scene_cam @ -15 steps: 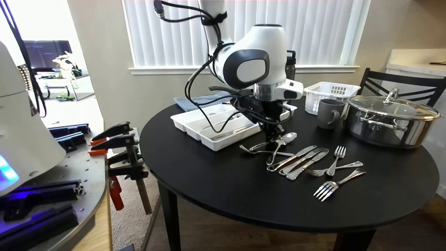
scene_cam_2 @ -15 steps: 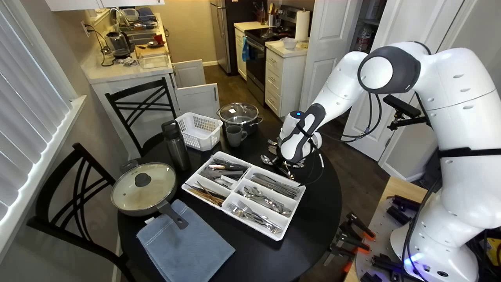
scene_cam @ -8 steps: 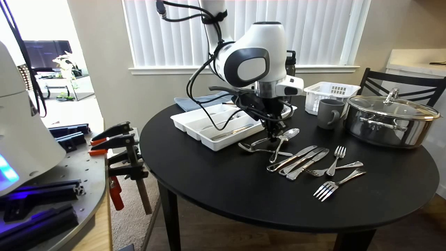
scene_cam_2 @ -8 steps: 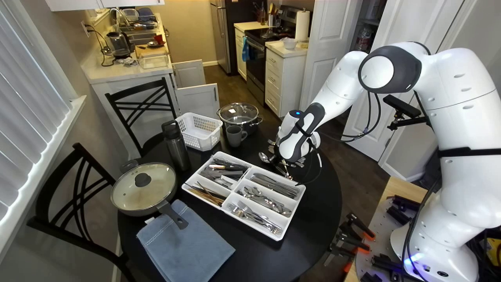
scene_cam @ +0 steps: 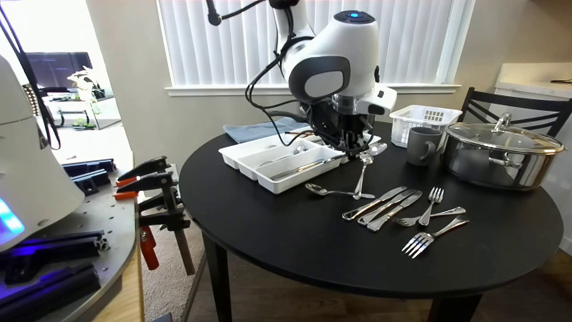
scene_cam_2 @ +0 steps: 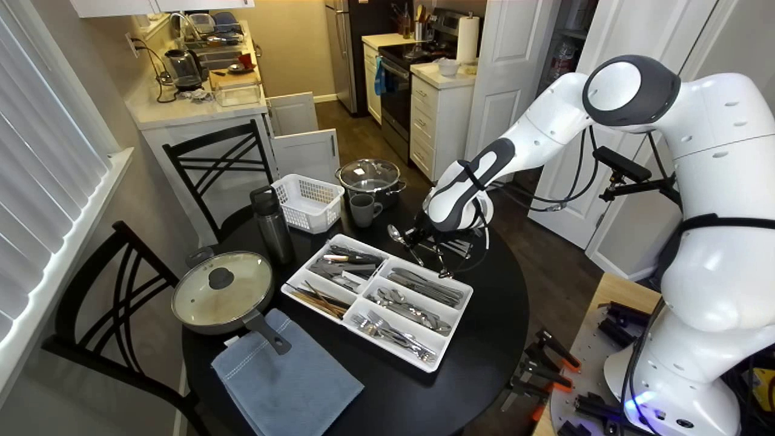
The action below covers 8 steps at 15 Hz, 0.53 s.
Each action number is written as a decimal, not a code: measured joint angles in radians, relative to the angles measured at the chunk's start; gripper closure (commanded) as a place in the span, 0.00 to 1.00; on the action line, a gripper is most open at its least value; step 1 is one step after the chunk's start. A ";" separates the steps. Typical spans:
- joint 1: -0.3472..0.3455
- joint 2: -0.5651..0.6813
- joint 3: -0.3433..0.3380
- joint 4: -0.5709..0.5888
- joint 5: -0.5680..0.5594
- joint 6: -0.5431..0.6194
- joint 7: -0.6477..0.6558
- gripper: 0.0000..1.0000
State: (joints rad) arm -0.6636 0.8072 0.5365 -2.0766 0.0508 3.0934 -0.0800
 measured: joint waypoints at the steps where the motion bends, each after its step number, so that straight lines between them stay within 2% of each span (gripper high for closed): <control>1: -0.053 0.021 0.048 0.005 0.007 -0.010 -0.007 0.97; 4: -0.152 0.078 0.129 0.018 0.013 -0.017 -0.026 0.97; 8: -0.180 0.112 0.152 0.028 0.009 -0.018 -0.055 0.97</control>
State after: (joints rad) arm -0.8433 0.9194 0.6887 -2.0484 0.0593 3.0757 -0.1346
